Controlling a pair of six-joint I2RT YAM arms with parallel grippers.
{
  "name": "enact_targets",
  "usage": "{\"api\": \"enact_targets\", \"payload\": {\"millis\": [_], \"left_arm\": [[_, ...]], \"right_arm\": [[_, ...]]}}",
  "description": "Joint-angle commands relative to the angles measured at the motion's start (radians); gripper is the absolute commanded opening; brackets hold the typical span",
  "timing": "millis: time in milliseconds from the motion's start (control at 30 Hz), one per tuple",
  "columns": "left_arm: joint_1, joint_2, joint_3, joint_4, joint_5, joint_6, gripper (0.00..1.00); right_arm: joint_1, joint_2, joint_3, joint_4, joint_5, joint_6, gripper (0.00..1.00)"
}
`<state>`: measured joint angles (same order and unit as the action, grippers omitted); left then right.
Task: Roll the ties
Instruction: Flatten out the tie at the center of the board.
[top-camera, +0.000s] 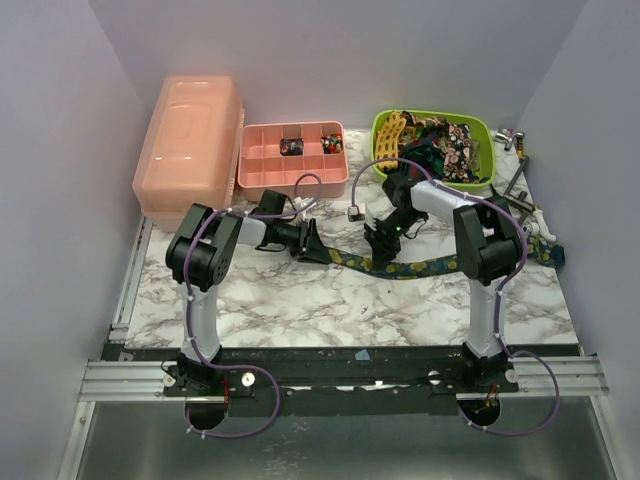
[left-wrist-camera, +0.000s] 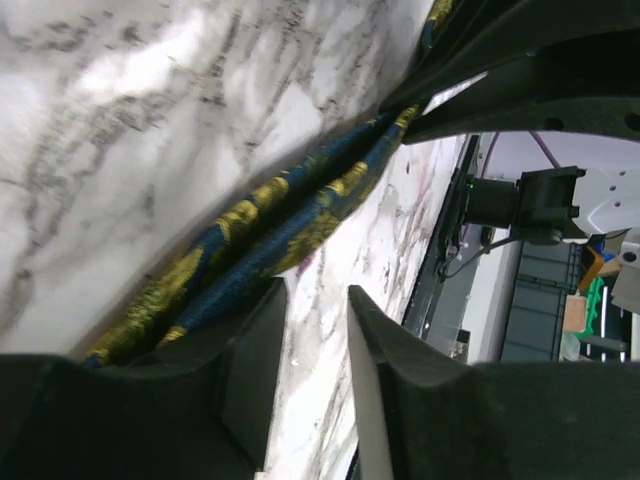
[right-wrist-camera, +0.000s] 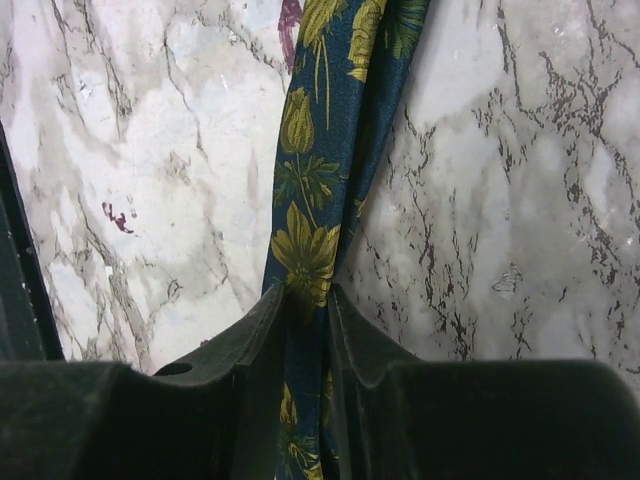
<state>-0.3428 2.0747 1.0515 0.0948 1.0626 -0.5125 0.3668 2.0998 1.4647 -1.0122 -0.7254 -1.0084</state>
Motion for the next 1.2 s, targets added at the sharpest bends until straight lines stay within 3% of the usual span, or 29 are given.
{"api": "enact_targets", "payload": {"millis": [0,100,167,233,333,433,600,867,1167], "left_arm": [[-0.01,-0.144,-0.054,-0.021,-0.032,0.087,0.43],[0.006,-0.282,-0.112,0.025,-0.096,0.065,0.49],[0.028,-0.343,-0.134,0.032,-0.16,0.042,0.5],[0.039,-0.405,-0.134,-0.021,-0.244,0.081,0.53],[0.035,-0.493,-0.118,-0.138,-0.345,0.219,0.64],[0.036,-0.526,-0.117,-0.23,-0.438,0.266,0.75],[0.042,-0.47,-0.124,-0.241,-0.484,0.204,0.74],[0.044,-0.332,-0.046,-0.186,-0.424,0.215,0.67],[0.055,-0.262,-0.022,-0.259,-0.387,0.205,0.42]], "right_arm": [[0.007,0.064,-0.04,0.012,0.135,0.008,0.28],[0.008,0.044,0.003,0.033,0.155,0.039,0.37],[0.008,0.029,0.034,0.044,0.162,0.057,0.52],[0.008,0.017,0.071,0.039,0.161,0.068,0.63],[0.008,-0.021,0.102,0.023,0.163,0.076,0.76],[0.009,-0.08,0.074,0.017,0.171,0.07,0.89],[0.012,-0.169,-0.055,0.067,0.229,0.098,0.86],[0.035,-0.209,-0.233,0.243,0.359,0.129,0.89],[0.035,-0.131,-0.211,0.297,0.437,0.021,0.75]]}}
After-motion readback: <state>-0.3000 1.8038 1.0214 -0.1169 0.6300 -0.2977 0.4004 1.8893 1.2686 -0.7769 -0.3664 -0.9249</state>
